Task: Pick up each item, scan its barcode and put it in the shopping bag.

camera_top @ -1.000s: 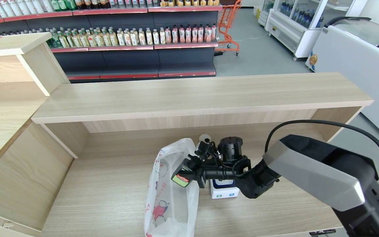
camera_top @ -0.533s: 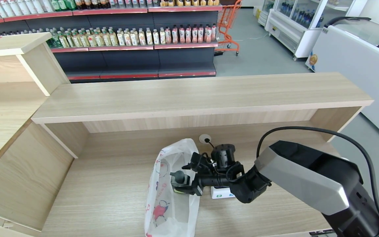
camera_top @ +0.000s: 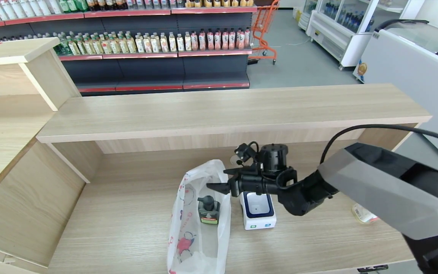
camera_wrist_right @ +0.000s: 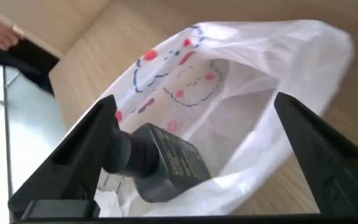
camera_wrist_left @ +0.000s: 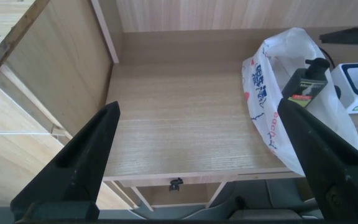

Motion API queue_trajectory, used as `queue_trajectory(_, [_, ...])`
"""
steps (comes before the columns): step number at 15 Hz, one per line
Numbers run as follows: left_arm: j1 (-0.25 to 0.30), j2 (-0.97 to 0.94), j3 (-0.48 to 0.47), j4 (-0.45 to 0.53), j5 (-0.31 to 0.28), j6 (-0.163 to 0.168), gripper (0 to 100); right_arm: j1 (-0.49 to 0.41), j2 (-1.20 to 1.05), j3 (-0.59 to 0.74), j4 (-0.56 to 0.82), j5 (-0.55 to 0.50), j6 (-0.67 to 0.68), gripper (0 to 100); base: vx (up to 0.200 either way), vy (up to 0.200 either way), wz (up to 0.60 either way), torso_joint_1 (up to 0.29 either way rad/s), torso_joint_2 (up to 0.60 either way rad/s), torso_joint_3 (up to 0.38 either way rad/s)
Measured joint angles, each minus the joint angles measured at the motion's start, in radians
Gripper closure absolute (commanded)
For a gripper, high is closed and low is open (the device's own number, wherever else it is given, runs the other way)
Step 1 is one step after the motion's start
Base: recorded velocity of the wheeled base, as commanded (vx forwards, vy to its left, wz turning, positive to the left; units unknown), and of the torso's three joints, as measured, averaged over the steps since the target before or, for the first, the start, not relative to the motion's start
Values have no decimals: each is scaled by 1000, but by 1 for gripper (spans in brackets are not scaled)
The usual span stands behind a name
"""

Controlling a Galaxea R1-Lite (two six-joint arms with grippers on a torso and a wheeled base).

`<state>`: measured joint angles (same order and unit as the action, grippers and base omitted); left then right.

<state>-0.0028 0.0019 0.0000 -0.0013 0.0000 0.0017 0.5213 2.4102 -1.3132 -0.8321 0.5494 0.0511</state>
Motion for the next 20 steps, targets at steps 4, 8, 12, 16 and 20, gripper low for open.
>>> queue_trajectory(4, [0, 0, 0, 0, 0, 0, 0, -124, -187, 170, 51, -115, 49, 0, 0, 0, 0, 0, 0, 0])
queue_trajectory(8, [0, 0, 0, 0, 0, 0, 0, -266, -447, 339, 219, -216, 14, 0, 0, 0, 0, 0, 0, 0])
queue_trajectory(12, [0, 0, 0, 0, 0, 0, 0, -390, -809, 574, 351, -295, -60, 0, 0, 0, 0, 0, 0, 0])
queue_trajectory(16, [0, 0, 0, 0, 0, 0, 0, -449, -1244, 918, 393, -392, -94, 0, 0, 0, 0, 0, 0, 0])
queue_trajectory(20, [0, 0, 0, 0, 0, 0, 0, -475, -1671, 1123, 637, -531, -101, 0, 0, 0, 0, 0, 0, 0])
